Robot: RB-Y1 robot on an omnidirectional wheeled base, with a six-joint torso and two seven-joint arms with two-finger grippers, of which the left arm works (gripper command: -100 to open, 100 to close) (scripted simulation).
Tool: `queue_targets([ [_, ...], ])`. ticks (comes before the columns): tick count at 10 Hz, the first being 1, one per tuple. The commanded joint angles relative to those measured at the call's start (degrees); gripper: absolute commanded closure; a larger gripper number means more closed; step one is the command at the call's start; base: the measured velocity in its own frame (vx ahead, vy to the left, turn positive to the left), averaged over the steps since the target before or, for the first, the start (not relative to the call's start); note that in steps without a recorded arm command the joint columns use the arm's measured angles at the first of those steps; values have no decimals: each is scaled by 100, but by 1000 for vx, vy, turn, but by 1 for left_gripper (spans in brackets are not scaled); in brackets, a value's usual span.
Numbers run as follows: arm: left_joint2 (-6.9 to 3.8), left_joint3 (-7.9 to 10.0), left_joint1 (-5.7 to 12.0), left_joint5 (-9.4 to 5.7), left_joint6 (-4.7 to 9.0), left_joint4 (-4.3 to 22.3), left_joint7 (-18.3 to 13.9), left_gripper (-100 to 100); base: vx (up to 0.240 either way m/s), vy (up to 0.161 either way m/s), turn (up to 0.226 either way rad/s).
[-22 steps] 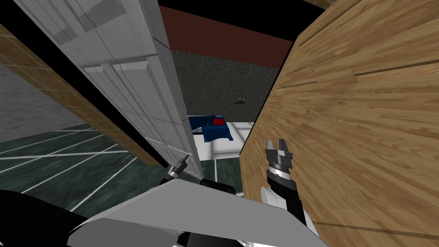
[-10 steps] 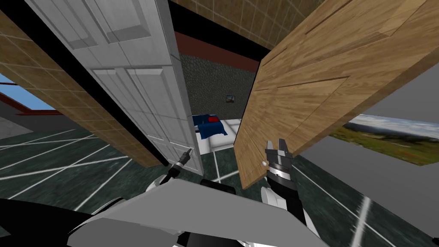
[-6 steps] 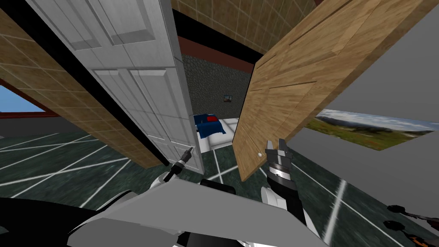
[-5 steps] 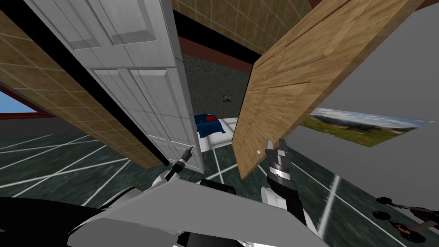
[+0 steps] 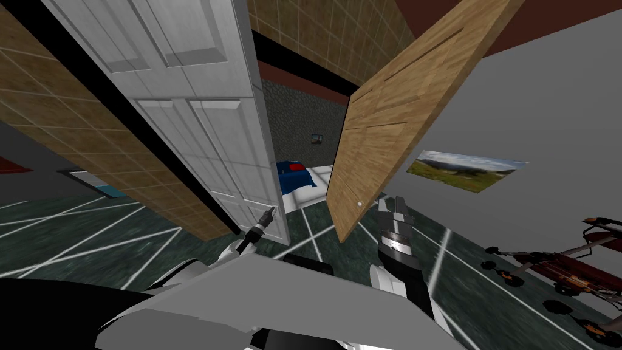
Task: Pull the door open
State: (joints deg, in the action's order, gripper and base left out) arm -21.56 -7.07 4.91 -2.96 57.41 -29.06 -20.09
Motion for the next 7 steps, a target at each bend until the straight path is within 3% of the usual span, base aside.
queue_targets([
  [1,-90,-81,-88,41,170,-11,-110,100,-195,83,-120],
  [3,-128,-115,-120,58,235,-6,-153,100,-128,10,-12],
  [7,-390,-354,-340,176,684,27,-452,100,-135,47,-76],
])
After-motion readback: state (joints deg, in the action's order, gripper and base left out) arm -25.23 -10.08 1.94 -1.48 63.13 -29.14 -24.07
